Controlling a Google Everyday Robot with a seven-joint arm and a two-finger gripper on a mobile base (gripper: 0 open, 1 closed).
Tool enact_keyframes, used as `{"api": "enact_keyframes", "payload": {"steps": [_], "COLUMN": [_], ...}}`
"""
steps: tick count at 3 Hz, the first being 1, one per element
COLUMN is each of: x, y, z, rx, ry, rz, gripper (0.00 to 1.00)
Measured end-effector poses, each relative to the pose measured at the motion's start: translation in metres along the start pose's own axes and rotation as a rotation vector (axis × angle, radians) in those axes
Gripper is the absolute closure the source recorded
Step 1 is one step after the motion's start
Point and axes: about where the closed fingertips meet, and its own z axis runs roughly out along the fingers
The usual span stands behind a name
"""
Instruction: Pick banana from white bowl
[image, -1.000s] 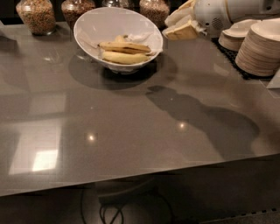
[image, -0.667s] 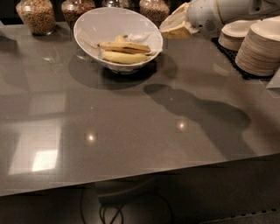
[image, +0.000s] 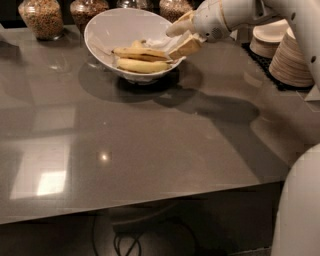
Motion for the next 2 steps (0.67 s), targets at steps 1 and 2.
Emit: {"api": "enact_keyframes", "payload": {"steps": [1, 2], "x": [0.003, 0.004], "y": [-0.005, -0.01], "z": [0.019, 0.03], "rx": [-0.038, -0.058], "ry": [-0.01, -0.015], "rz": [-0.003, -0.006], "gripper": [0.38, 0.42]}}
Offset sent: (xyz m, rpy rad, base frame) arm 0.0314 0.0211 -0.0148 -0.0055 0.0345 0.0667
